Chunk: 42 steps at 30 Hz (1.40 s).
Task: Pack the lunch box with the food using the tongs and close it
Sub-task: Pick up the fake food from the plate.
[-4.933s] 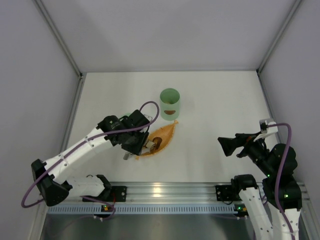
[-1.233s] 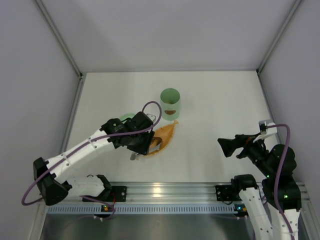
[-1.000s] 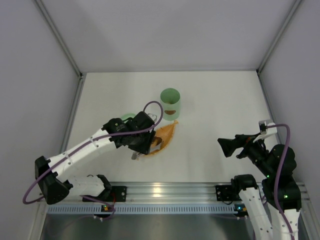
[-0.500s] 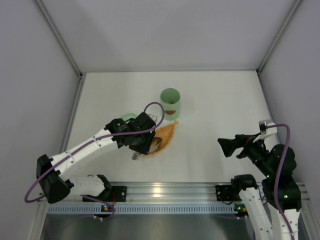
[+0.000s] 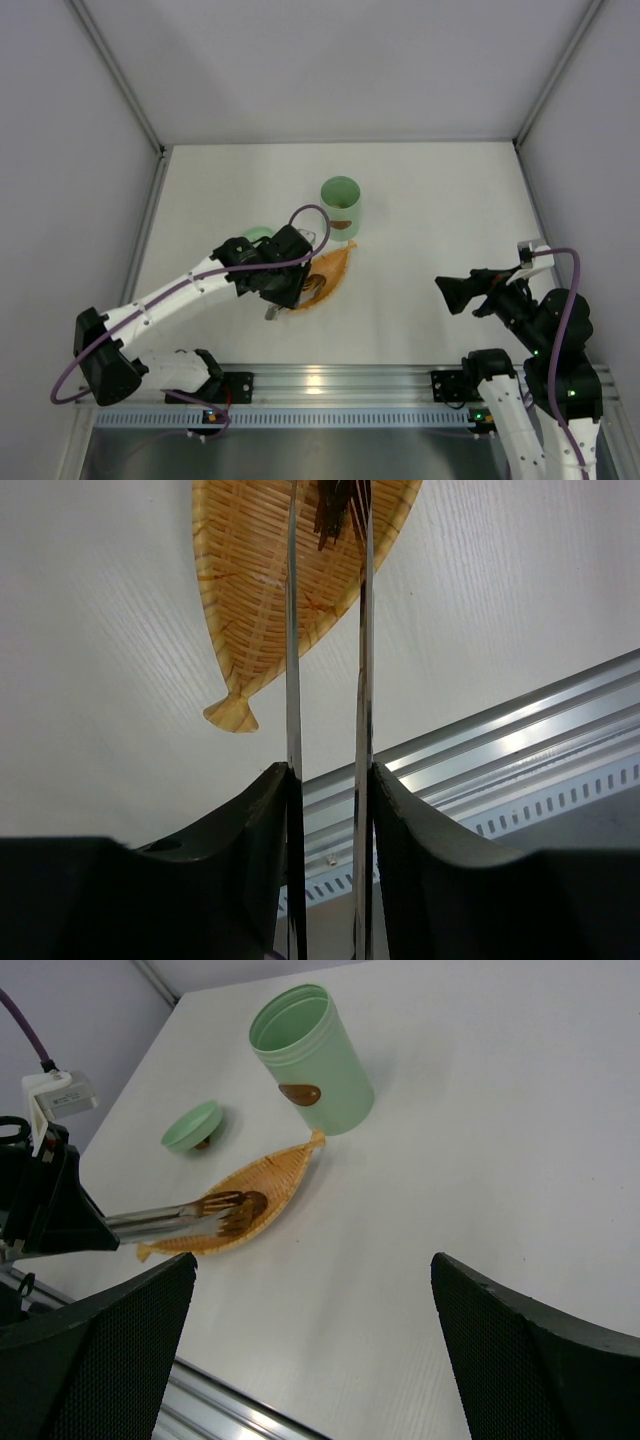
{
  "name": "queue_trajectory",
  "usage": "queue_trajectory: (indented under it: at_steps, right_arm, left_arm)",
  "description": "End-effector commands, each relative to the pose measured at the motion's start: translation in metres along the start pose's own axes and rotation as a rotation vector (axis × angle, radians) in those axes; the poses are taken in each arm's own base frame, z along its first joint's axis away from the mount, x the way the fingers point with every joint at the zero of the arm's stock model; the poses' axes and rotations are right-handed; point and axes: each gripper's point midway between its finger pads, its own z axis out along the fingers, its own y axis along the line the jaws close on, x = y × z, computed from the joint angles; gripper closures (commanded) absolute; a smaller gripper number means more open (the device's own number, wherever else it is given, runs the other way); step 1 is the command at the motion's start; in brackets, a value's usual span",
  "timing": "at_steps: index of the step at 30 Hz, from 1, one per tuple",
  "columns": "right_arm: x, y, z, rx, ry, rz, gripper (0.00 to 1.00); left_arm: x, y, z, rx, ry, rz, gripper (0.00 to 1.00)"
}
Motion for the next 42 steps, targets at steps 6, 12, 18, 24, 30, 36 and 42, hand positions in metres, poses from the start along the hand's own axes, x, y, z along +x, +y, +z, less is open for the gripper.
queue_trajectory:
  at_steps: [6, 12, 18, 24, 30, 36, 42]
  right_arm:
    - [0.002, -0.001, -0.003, 0.003, 0.005, -0.012, 0.01]
    - [0.003, -0.001, -0.002, 0.005, 0.007, -0.010, 0.00]
    - [0.002, 0.000, -0.003, 0.002, 0.005, -0.010, 0.01]
    - [0.002, 0.000, -0.003, 0.002, 0.003, -0.009, 0.01]
    - [-0.001, 0.001, -0.002, -0.002, 0.000, -0.011, 0.01]
    - [-0.001, 0.002, 0.000, -0.006, 0.007, -0.009, 0.01]
    - [-0.004, 0.003, -0.001, -0.008, 0.006, -0.013, 0.00]
  left_arm:
    - [-0.005, -0.007, 0.004, 0.025, -0.014, 0.001, 0.61]
    - [-0.008, -0.006, -0.001, 0.022, -0.027, 0.003, 0.66]
    - [-0.021, -0.006, -0.018, 0.018, -0.077, 0.000, 0.69]
    - [-0.039, -0.006, -0.042, 0.016, -0.145, -0.002, 0.71]
    - [-0.067, -0.010, -0.073, 0.023, -0.243, -0.016, 0.71]
    - [-0.120, -0.025, -0.110, 0.054, -0.409, -0.054, 0.69]
    - [-0.175, -0.033, -0.123, 0.007, -0.521, -0.070, 0.67]
